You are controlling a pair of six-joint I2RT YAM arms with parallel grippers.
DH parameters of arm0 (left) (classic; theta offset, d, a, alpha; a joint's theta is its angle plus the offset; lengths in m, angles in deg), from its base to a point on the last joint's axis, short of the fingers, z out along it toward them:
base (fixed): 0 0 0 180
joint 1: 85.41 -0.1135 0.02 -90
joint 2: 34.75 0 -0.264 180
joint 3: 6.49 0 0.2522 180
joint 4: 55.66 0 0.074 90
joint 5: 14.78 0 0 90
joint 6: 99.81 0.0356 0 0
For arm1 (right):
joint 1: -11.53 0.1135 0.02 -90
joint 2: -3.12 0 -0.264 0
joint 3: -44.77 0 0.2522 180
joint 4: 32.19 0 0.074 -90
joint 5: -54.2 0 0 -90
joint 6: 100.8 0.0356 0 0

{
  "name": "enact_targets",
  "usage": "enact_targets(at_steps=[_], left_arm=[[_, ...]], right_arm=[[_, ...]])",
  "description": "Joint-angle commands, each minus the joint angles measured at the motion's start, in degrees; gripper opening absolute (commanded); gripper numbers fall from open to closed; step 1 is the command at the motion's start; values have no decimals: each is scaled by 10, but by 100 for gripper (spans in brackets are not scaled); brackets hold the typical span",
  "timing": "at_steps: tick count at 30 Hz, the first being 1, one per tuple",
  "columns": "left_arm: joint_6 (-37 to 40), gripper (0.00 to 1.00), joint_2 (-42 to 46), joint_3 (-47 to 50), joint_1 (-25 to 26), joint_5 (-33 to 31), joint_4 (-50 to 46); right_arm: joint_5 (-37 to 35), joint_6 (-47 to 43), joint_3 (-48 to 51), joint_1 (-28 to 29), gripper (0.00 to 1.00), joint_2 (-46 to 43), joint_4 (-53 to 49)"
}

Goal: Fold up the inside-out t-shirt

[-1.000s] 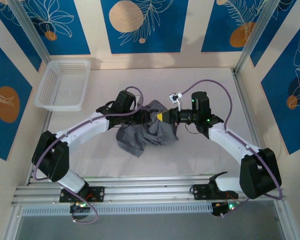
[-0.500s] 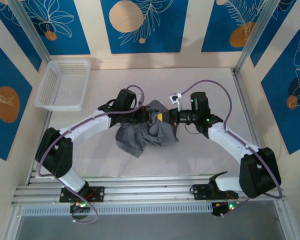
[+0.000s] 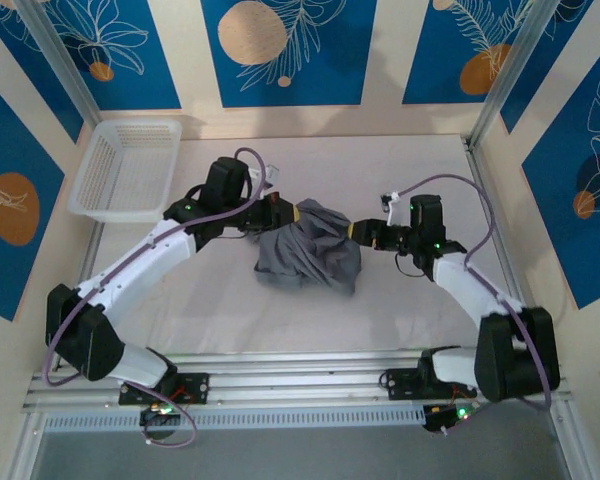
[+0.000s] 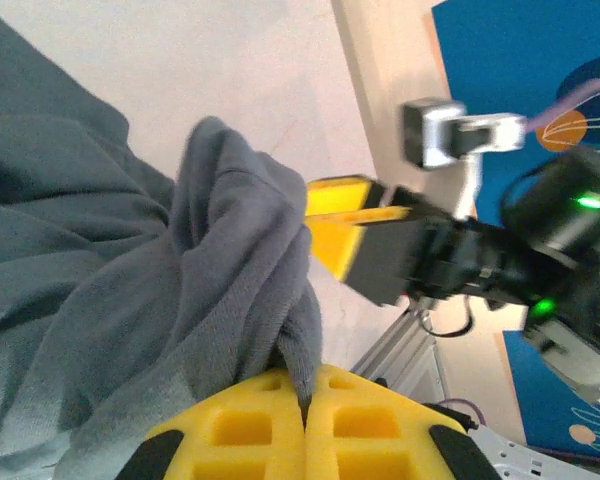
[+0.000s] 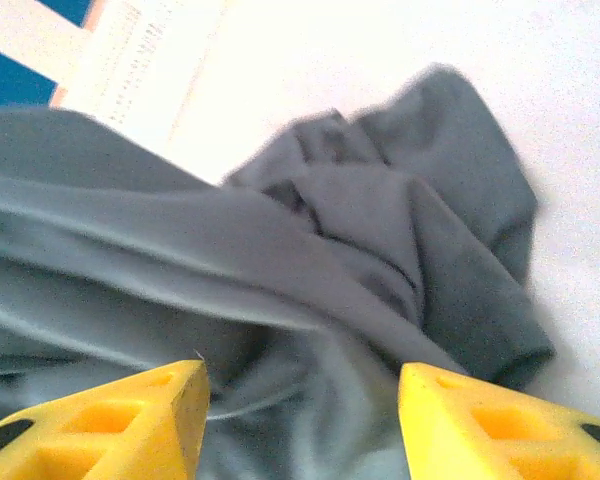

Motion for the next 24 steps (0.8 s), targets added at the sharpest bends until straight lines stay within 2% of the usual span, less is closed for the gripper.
enact_targets(at_steps=[1,4,9,12,17,24], left_arm=[[-6,1,-9,6,-4,38,9],[-7,1,-16,2,-3,37,14],[-4,1,-21,-6,-3,37,11],[-3,2,-20,-9,-3,36,6],[0,2,-20,-12,-3,36,2],[2,2,-21,-13,-3,39,2]], right_arm=[[-86,-75,3,62,55,-72,43],[-168,-183,16,146,55,-104,90],[-186,-300,0,213,53,-63,113],[-205,-350,-19,227,55,-23,107],[-246,-386,-15,232,57,23,173],[-200,-407,-26,247,58,50,173]])
